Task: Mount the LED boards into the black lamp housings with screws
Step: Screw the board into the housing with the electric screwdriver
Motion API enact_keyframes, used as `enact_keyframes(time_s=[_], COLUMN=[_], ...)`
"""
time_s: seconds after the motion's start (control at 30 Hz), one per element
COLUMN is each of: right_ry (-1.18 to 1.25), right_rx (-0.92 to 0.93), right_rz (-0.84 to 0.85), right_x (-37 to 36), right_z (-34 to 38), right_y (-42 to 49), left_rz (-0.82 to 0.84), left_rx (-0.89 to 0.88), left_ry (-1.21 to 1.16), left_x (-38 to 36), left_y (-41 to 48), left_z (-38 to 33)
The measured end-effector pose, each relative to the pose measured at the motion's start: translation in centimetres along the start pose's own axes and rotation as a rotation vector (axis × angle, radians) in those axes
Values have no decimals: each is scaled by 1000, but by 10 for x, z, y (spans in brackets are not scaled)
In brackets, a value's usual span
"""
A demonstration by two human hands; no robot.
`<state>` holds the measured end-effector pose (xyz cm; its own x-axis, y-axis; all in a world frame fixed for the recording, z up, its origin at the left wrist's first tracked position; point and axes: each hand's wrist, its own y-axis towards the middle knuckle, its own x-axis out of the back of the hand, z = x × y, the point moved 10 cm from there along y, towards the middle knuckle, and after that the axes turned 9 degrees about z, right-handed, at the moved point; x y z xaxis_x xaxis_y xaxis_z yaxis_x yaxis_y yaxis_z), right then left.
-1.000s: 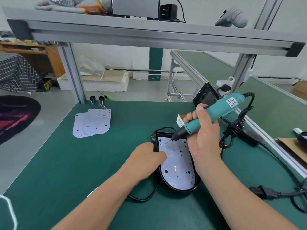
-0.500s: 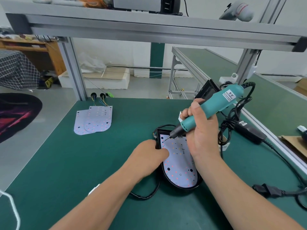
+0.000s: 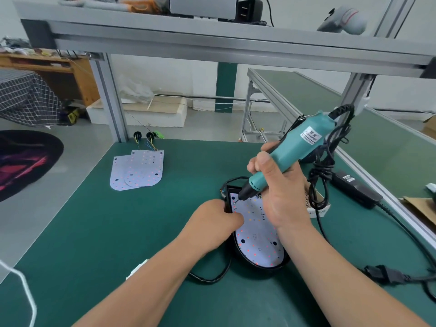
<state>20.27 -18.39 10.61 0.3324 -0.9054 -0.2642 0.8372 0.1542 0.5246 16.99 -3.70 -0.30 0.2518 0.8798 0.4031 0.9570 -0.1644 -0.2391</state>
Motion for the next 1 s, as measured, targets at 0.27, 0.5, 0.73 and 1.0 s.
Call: enact_keyframes(time_s=[0.27, 0.5, 0.73, 1.0], right_ry=[-10, 122, 363, 455], right_rx=[-91, -7, -41, -63], right_rz=[165, 82, -120, -250], right_x=[-15, -5, 32, 64], right_z=[-7, 9, 1, -3], right_y=[1, 2, -4, -7], left_rz=[14, 56, -29, -103], left_rx=[34, 46, 130, 34], left_ry=[-19, -11, -252, -1057], left_x=[0, 0, 13, 25], left_y=[-3, -2, -5, -9], left_z=[0, 0, 11, 6])
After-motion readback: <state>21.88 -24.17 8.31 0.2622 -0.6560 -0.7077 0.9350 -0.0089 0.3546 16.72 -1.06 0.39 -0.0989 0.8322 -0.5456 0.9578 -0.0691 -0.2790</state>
